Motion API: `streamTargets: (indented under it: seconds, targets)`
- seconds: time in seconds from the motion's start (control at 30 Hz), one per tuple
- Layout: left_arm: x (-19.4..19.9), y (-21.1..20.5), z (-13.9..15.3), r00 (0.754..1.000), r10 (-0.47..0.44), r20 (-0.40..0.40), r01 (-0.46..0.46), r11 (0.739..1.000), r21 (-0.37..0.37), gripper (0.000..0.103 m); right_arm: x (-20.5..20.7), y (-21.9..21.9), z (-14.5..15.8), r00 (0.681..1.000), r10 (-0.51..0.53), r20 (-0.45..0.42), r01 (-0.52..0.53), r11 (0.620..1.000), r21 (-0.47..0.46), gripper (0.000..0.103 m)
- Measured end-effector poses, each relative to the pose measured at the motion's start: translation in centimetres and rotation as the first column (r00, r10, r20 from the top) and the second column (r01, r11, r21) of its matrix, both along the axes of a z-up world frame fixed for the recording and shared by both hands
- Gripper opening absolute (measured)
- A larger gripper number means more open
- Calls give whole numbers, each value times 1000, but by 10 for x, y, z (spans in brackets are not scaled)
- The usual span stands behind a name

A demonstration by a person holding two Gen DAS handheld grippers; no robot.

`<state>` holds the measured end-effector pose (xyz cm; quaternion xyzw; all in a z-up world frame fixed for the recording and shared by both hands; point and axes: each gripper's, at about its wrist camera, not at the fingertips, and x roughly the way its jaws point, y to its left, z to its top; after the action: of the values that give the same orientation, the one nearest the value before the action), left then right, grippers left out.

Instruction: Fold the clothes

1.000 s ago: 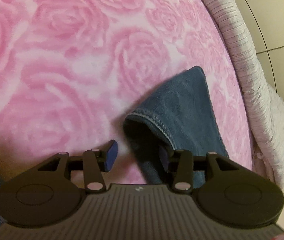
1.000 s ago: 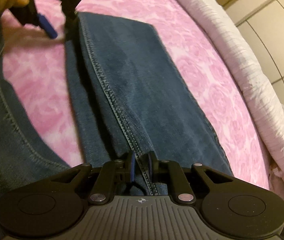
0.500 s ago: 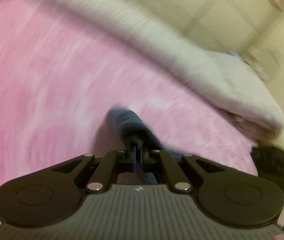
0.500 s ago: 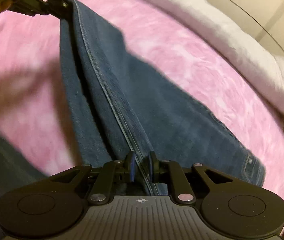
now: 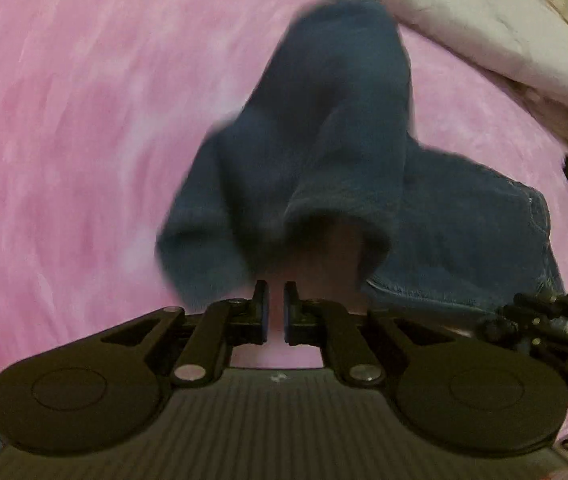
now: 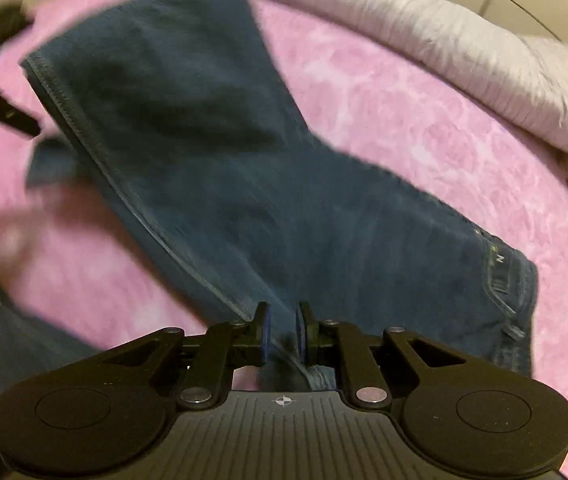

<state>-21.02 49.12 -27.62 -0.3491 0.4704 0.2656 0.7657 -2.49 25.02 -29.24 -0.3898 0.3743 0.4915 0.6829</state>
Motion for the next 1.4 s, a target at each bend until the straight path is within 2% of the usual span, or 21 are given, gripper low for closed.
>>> streamTargets:
  seconds: [0.07, 0.13, 0.2, 0.27, 0.4, 0.43, 0.47, 0.57, 0.6, 0.67, 0.77, 0.9, 0.93, 0.97, 1.0, 1.07, 1.1, 1.17, 1.23, 1.3, 1.4]
  targets:
    - [-24, 5, -1, 987, 132, 88, -123, 988, -93, 5, -3, -8, -6, 998, -18, -60, 17, 1000, -11, 12]
    - [-48, 16, -1, 939, 300, 168, -271, 946, -178, 8, 5, -12, -8, 976, -102, -193, 106, 994, 8, 12]
    - [-65, 31, -4, 866, 461, 196, -411, 877, -248, 15, 16, -13, -7, 915, -207, -348, 226, 974, 16, 12]
    - [-80, 45, -13, 796, 574, 194, -504, 805, -313, 17, 28, -13, -8, 826, -303, -476, 345, 939, 1, 12]
    - [-87, 65, -42, 636, 751, 179, -603, 628, -492, 24, 46, -8, -15, 698, -415, -583, 488, 872, -37, 12]
    - [-89, 68, -50, 593, 788, 168, -617, 578, -534, 25, 52, -7, -19, 655, -447, -609, 529, 847, -53, 12]
    - [-90, 69, -57, 555, 818, 152, -626, 531, -571, 25, 60, -9, -24, 586, -487, -648, 581, 809, -82, 12]
    - [-91, 67, -79, 446, 890, 100, -641, 395, -657, 26, 77, -23, -39, 342, -569, -748, 728, 664, -172, 12]
    - [-90, 67, -85, 419, 904, 90, -645, 365, -672, 26, 81, -28, -43, 269, -582, -768, 761, 617, -200, 12]
    - [-89, 68, -95, 383, 921, 70, -661, 326, -675, 27, 83, -36, -51, 164, -598, -784, 801, 544, -248, 12]
    - [-87, 73, -109, 348, 937, 43, -692, 288, -662, 27, 80, -41, -56, 82, -613, -786, 831, 477, -285, 12]
    - [-79, 84, -125, 336, 942, 15, -692, 258, -674, 24, 77, -46, -63, -2, -623, -782, 856, 403, -323, 12]
    - [-76, 87, -126, 341, 940, 22, -697, 268, -665, 18, 78, -46, -66, -17, -627, -779, 861, 387, -330, 12]
    - [-72, 92, -116, 367, 928, 64, -712, 325, -623, 2, 78, -47, -67, -31, -630, -776, 866, 371, -336, 12]
    - [-67, 98, -104, 402, 908, 116, -723, 393, -567, 2, 78, -47, -68, -43, -633, -773, 869, 358, -342, 12]
    - [-54, 121, -55, 503, 809, 304, -705, 587, -398, 1, 80, -48, -68, -64, -638, -768, 874, 335, -352, 12]
    - [-48, 134, -28, 548, 737, 395, -681, 668, -301, 1, 81, -48, -67, -67, -640, -766, 877, 329, -351, 12]
    - [-37, 159, 25, 631, 561, 536, -619, 781, -90, 1, 82, -45, -62, -44, -643, -765, 883, 333, -331, 12]
    - [-33, 177, 71, 689, 395, 607, -558, 824, 98, 0, 83, -37, -55, -8, -637, -771, 888, 350, -298, 12]
    - [-32, 194, 111, 737, 235, 634, -494, 827, 268, 2, 82, -28, -45, 40, -616, -787, 890, 381, -253, 12]
    - [-52, 215, 82, 836, 300, 459, -466, 829, 308, 10, 77, -12, -33, 113, -586, -802, 877, 438, -196, 12]
